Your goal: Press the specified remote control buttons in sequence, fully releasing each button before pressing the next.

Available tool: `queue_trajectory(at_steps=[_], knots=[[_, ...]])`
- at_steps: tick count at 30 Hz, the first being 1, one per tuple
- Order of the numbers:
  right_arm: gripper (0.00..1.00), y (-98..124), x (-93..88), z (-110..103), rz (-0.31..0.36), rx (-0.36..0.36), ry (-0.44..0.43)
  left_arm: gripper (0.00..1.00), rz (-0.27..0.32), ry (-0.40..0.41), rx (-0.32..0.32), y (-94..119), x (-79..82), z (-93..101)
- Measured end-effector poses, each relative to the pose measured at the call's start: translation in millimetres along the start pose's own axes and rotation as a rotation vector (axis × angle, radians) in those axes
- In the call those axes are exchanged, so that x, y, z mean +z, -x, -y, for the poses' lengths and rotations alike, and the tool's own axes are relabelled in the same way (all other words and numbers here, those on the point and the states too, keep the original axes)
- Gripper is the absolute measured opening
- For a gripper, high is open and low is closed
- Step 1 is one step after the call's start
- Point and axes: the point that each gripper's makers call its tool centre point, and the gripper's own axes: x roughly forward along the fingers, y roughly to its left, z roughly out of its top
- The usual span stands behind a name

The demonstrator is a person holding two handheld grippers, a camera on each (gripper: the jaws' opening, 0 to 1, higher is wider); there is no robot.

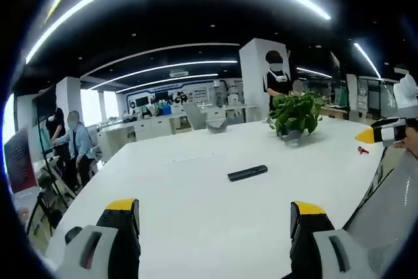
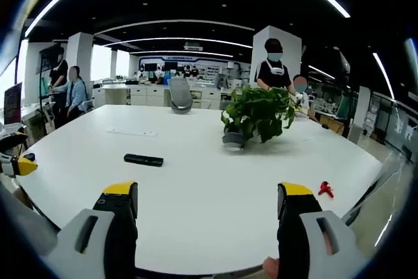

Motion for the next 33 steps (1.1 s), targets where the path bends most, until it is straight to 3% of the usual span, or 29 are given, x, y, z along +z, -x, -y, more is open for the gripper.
queue_trajectory(at_steps=[3,22,25,33], knots=[[0.92,0.3,0.4,0.5,0.003,-0.001,-0.006,1.00,-0.028,-0.006,-0.001,-0.7,-4.7,-0.3],[0.90,0.8,1.6,-2.4,0.011,0.019,-0.008,1.00,-0.015,0.012,0.024,-0.1,-3.6,-6.6],[0.89,0.8,1.7,-2.5,0.012,0.021,-0.011,1.00,0.017,0.001,0.032,0.9,1.5,-7.7],[0.87,0.5,0.3,-2.5,0.006,0.024,-0.011,1.00,-0.001,0.008,0.039,0.2,-1.8,-8.7]])
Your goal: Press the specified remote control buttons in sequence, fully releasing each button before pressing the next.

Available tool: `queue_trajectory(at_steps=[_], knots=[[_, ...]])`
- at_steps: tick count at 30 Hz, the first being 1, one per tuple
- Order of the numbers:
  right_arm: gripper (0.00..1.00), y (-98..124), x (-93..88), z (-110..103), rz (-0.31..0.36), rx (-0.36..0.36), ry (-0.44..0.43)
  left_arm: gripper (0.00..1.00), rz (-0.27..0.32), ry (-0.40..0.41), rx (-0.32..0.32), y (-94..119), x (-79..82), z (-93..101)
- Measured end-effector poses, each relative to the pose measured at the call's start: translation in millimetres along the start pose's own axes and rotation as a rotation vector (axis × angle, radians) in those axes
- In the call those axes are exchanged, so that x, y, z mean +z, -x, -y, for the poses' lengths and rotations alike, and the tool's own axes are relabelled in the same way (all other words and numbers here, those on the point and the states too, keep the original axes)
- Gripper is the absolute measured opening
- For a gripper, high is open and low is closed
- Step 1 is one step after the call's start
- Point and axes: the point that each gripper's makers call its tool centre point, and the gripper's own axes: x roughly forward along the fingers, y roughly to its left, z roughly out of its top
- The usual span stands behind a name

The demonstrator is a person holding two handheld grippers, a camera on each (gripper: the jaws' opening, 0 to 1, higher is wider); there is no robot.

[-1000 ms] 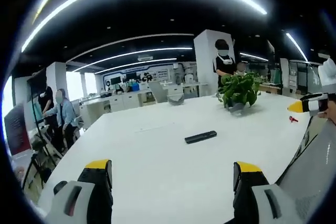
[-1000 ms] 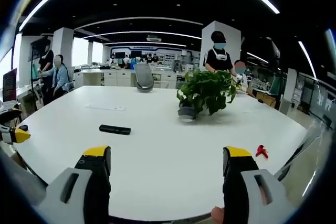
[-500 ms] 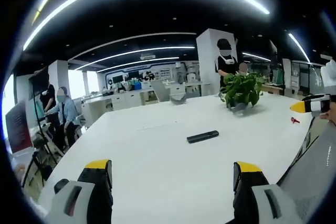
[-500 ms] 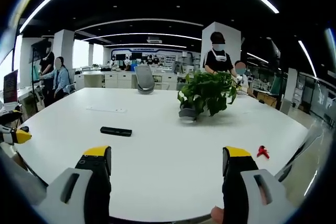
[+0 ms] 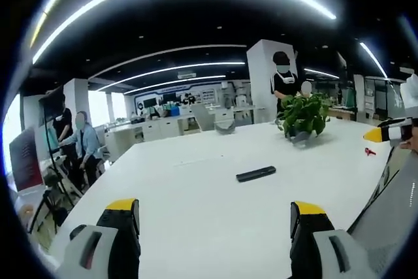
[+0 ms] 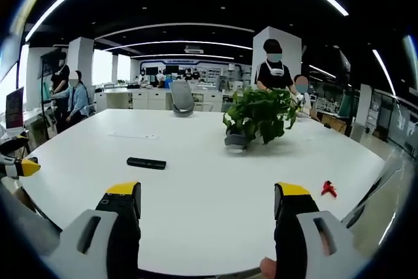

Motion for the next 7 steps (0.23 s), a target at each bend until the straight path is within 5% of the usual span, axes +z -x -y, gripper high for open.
queue_trajectory(at_steps=[7], knots=[[0.85,-0.4,-0.7,-1.5,-0.005,0.008,-0.002,0.99,-0.003,0.006,-0.001,0.0,-0.6,0.2]])
